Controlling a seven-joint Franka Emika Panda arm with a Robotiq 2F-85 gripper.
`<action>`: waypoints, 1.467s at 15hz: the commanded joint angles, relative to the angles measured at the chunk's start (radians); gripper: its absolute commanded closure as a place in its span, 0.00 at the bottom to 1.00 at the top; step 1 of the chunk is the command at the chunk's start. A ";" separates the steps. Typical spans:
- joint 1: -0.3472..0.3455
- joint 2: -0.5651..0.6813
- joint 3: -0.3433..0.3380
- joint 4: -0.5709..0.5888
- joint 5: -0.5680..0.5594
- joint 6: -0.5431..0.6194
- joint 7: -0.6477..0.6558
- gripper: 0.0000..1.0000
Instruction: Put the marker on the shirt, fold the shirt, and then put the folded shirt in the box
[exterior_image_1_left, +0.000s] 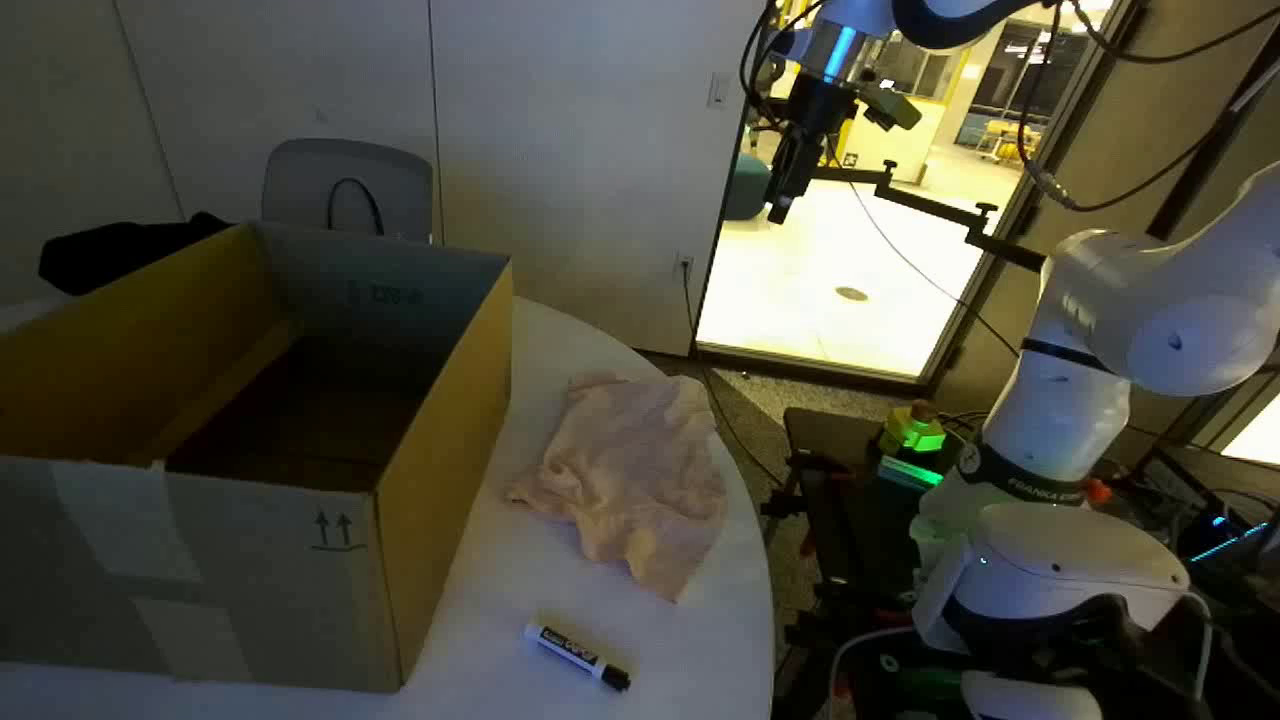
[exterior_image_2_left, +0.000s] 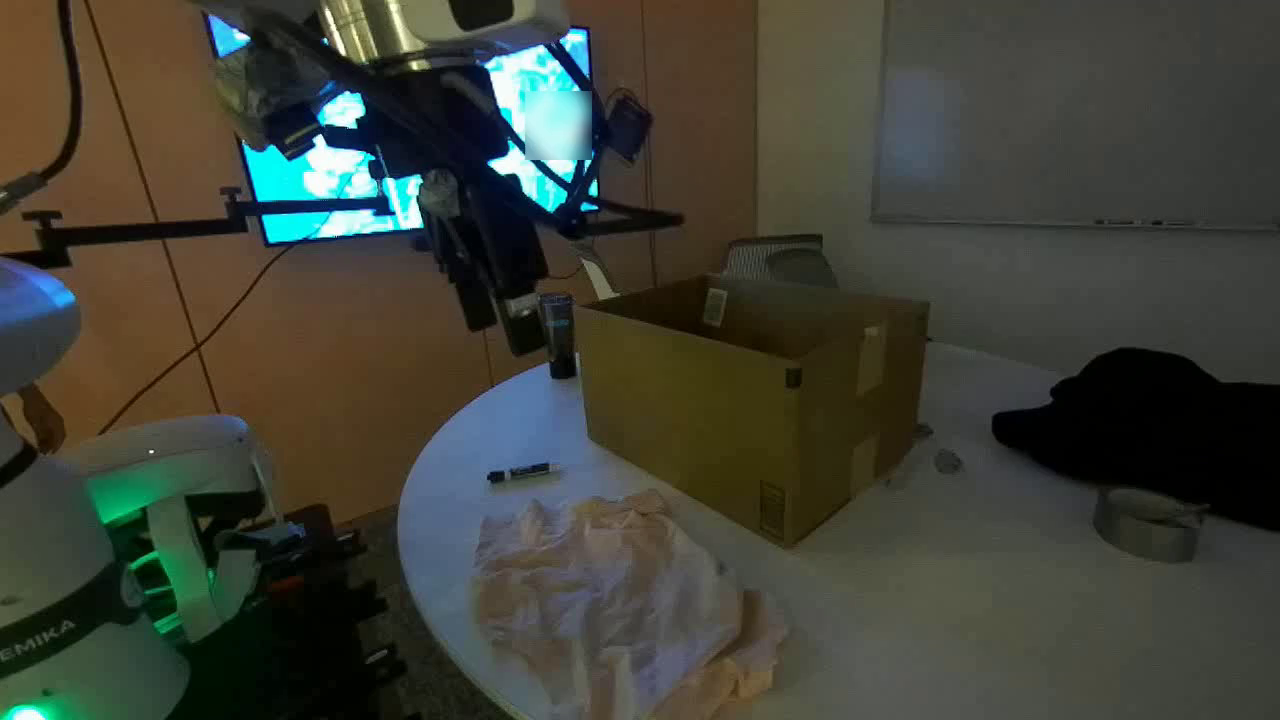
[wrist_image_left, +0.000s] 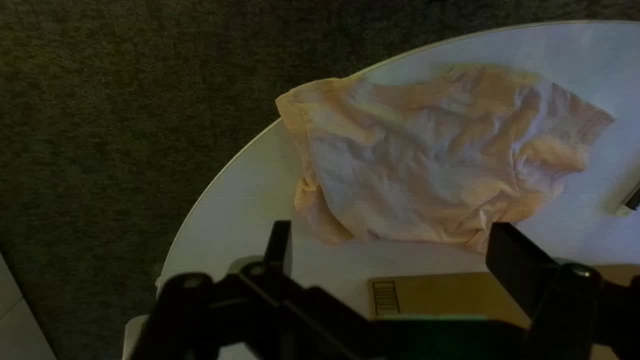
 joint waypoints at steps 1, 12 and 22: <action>-0.009 0.001 0.008 0.005 0.007 -0.001 -0.005 0.00; 0.125 0.122 0.169 -0.091 0.032 0.140 0.071 0.00; 0.318 0.558 0.441 -0.105 0.141 0.504 0.370 0.00</action>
